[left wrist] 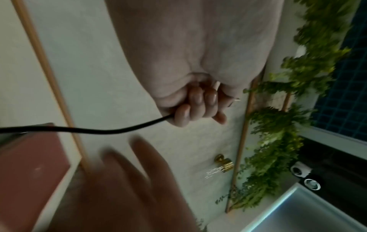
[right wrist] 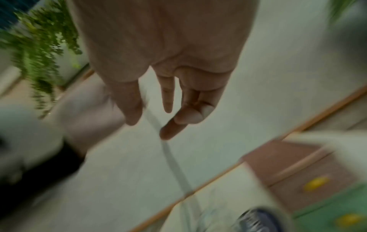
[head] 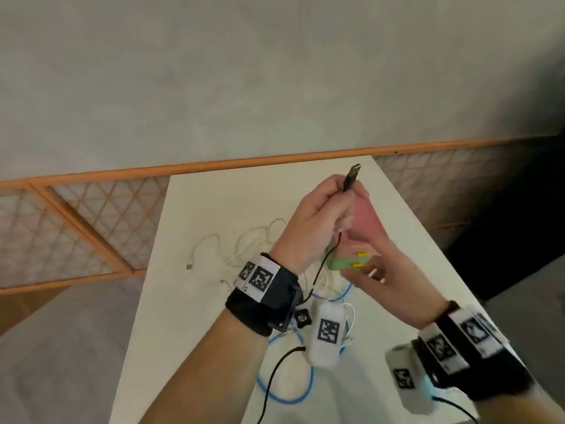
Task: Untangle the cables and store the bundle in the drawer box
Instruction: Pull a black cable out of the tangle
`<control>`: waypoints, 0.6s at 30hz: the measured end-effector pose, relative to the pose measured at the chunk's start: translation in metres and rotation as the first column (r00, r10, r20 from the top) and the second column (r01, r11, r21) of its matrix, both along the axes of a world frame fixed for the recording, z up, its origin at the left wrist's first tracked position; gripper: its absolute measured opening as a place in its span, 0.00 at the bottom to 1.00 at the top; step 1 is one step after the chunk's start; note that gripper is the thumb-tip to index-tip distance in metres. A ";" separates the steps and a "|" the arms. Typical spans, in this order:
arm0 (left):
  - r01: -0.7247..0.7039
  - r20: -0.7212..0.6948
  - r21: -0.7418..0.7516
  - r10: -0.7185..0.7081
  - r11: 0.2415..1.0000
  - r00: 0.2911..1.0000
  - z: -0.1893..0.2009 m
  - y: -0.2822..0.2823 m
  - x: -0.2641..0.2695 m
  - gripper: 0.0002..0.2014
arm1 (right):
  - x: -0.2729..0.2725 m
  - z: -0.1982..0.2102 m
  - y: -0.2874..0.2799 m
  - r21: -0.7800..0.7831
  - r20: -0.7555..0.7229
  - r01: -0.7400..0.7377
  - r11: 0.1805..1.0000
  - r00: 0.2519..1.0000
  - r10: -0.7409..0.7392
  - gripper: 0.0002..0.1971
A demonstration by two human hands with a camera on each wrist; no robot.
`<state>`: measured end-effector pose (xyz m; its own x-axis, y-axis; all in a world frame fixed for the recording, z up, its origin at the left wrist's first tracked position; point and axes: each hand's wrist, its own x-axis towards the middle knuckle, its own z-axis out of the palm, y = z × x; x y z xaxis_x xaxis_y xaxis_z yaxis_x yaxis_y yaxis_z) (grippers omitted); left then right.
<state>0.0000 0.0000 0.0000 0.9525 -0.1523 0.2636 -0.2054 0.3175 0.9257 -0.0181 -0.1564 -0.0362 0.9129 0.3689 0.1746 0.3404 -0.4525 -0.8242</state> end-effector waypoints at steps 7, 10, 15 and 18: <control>-0.360 0.137 0.009 0.355 0.933 0.925 0.034 0.065 -0.033 0.15 | 0.049 -0.060 0.050 -0.208 -0.163 -0.252 0.945 0.962 0.221 0.12; -0.530 0.253 0.484 0.468 0.697 0.847 0.019 0.089 -0.040 0.07 | 0.057 -0.043 0.046 -0.232 -0.081 -0.315 0.920 0.949 0.304 0.12; -0.258 0.093 0.826 0.330 0.501 0.939 -0.021 0.067 -0.042 0.14 | 0.054 0.010 0.061 -0.278 0.205 -0.361 0.890 0.883 0.423 0.09; -0.337 0.180 0.828 0.357 0.447 0.917 -0.027 0.070 -0.041 0.11 | 0.052 0.009 0.057 -0.146 0.123 -0.449 0.881 0.876 0.467 0.09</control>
